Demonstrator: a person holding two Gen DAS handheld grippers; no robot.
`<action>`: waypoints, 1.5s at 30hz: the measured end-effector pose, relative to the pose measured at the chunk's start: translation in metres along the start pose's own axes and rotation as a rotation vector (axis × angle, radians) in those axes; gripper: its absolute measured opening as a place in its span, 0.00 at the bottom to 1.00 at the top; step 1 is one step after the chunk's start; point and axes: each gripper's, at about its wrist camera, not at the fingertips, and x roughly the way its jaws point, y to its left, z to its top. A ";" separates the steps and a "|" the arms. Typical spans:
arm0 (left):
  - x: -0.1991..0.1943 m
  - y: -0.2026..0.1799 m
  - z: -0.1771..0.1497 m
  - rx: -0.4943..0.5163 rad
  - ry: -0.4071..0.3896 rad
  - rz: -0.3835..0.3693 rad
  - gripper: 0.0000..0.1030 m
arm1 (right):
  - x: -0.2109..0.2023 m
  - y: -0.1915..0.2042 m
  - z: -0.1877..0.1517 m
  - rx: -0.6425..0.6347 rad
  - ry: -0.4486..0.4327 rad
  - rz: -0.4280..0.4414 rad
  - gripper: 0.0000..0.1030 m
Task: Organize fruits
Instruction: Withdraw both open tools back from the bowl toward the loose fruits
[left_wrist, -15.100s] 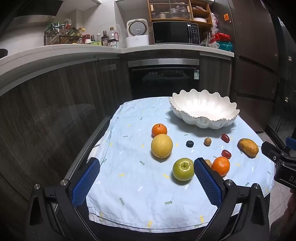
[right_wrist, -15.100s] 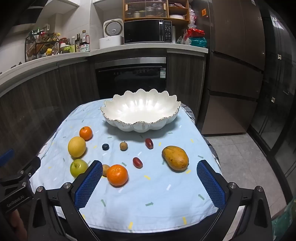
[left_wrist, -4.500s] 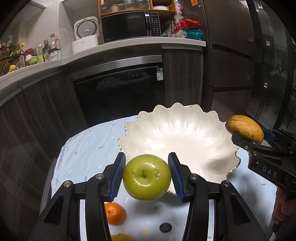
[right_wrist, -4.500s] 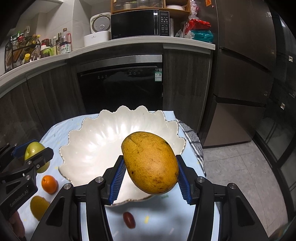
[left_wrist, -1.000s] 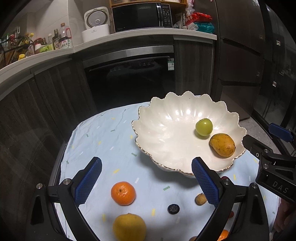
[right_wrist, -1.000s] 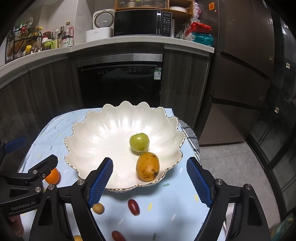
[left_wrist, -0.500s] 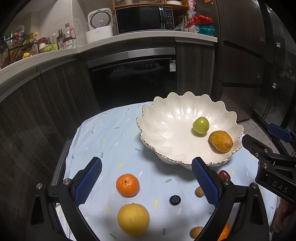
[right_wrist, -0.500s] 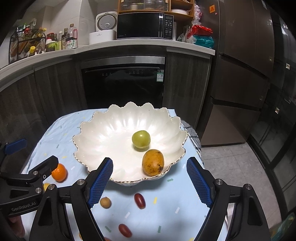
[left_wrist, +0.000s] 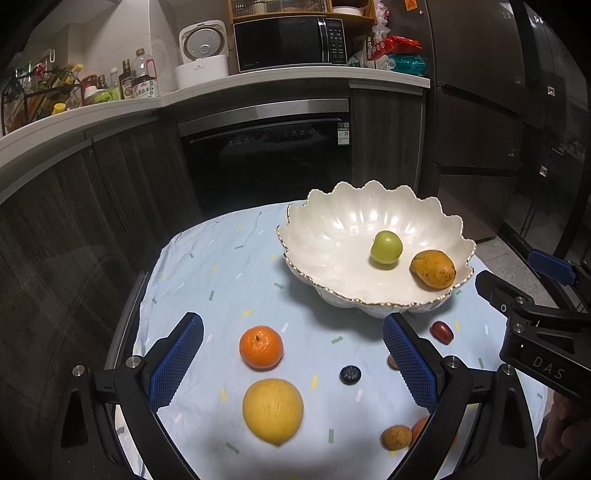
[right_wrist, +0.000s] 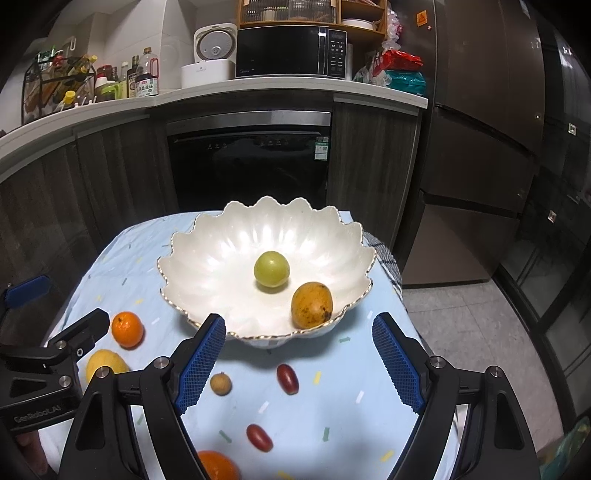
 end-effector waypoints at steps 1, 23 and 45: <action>-0.002 0.000 -0.002 0.003 -0.001 0.000 0.96 | -0.002 0.001 -0.002 0.002 0.001 0.001 0.80; -0.024 0.001 -0.045 0.060 0.020 -0.002 0.96 | -0.024 0.010 -0.045 0.022 0.020 0.004 0.80; -0.031 0.012 -0.078 0.071 0.021 0.013 0.96 | -0.022 0.030 -0.086 0.013 0.101 0.023 0.80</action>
